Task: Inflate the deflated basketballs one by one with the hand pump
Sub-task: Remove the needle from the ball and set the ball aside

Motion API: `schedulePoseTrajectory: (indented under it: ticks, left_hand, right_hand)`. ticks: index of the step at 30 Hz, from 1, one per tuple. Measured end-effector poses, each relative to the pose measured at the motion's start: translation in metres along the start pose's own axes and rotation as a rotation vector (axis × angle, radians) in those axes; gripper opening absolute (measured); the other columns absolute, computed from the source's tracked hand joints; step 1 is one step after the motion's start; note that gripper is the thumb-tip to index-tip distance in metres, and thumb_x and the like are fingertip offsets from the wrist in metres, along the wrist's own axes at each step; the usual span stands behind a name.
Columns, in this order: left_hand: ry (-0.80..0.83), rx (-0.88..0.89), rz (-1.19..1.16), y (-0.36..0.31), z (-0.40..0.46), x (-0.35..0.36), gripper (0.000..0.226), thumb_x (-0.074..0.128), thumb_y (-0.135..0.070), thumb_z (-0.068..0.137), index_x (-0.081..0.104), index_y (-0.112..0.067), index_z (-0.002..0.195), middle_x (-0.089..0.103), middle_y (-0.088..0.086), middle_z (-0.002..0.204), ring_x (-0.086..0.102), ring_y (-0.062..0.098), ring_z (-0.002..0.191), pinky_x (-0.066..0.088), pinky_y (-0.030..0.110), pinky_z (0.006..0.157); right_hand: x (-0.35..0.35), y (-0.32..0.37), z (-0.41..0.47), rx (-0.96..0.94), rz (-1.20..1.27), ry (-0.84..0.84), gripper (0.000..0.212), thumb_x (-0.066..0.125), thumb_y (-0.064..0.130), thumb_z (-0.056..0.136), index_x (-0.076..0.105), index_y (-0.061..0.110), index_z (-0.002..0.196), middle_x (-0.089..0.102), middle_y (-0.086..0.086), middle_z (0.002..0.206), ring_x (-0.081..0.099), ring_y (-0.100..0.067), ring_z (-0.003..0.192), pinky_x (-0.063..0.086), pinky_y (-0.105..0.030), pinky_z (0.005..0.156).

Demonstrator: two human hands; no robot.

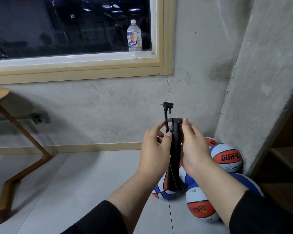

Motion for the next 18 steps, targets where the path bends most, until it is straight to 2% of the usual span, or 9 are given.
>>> schedulePoseTrajectory:
  ticks: [3,5,7,10,14,18]
  left_hand:
    - [0.042,-0.109,-0.172,0.005,0.002,0.001,0.019,0.061,-0.026,0.104,0.071,-0.030,0.121,0.069,-0.006,0.083,0.062,0.003,0.071,0.053,0.021,0.066]
    - [0.056,-0.147,-0.189,0.007,0.003,-0.001,0.013,0.063,-0.026,0.103,0.073,-0.024,0.111,0.069,-0.014,0.074,0.060,0.000,0.063,0.048,0.016,0.060]
    - [0.046,-0.170,-0.220,0.008,0.004,-0.005,0.008,0.065,-0.022,0.101,0.072,-0.018,0.100,0.068,-0.015,0.071,0.058,0.000,0.061,0.046,0.017,0.060]
    - [0.004,-0.189,-0.260,0.009,0.008,-0.016,0.013,0.065,-0.015,0.099,0.066,-0.016,0.085,0.062,-0.010,0.067,0.054,0.007,0.062,0.043,0.025,0.064]
    - [0.007,-0.122,-0.208,0.001,0.014,-0.027,0.015,0.067,-0.016,0.098,0.067,-0.017,0.084,0.057,-0.014,0.065,0.051,0.005,0.064,0.044,0.022,0.064]
    - [0.034,-0.042,-0.207,-0.012,0.019,-0.034,0.002,0.072,-0.015,0.096,0.070,-0.016,0.094,0.065,-0.009,0.080,0.059,0.000,0.073,0.046,0.011,0.067]
  right_hand:
    - [0.002,-0.001,-0.002,0.020,-0.018,0.030,0.036,0.048,0.038,0.108,0.069,0.009,0.112,0.077,-0.013,0.095,0.077,-0.030,0.086,0.062,-0.040,0.063]
    - [0.002,-0.002,-0.001,0.018,-0.024,0.033,0.036,0.048,0.038,0.108,0.068,0.008,0.114,0.076,-0.017,0.098,0.074,-0.030,0.086,0.060,-0.039,0.067]
    - [0.002,-0.005,0.001,0.021,-0.030,0.022,0.039,0.048,0.038,0.108,0.066,0.005,0.116,0.074,-0.018,0.097,0.071,-0.030,0.087,0.058,-0.042,0.074]
    - [0.002,-0.010,0.002,0.044,-0.059,0.024,0.046,0.047,0.042,0.107,0.065,0.001,0.118,0.070,-0.024,0.102,0.068,-0.033,0.090,0.057,-0.042,0.069]
    - [0.004,-0.010,0.000,0.065,-0.114,0.053,0.042,0.046,0.040,0.108,0.069,0.005,0.114,0.070,-0.009,0.090,0.066,-0.019,0.074,0.052,-0.032,0.056]
    - [0.010,-0.013,-0.006,0.106,-0.166,0.085,0.043,0.048,0.042,0.107,0.075,0.014,0.089,0.070,-0.010,0.081,0.062,-0.025,0.071,0.048,-0.035,0.059]
Point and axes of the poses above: each hand's wrist, its own z-axis towards the middle knuckle, its own x-axis out of the palm, y = z × x, the point moved 10 cm from there along z, towards the middle knuckle
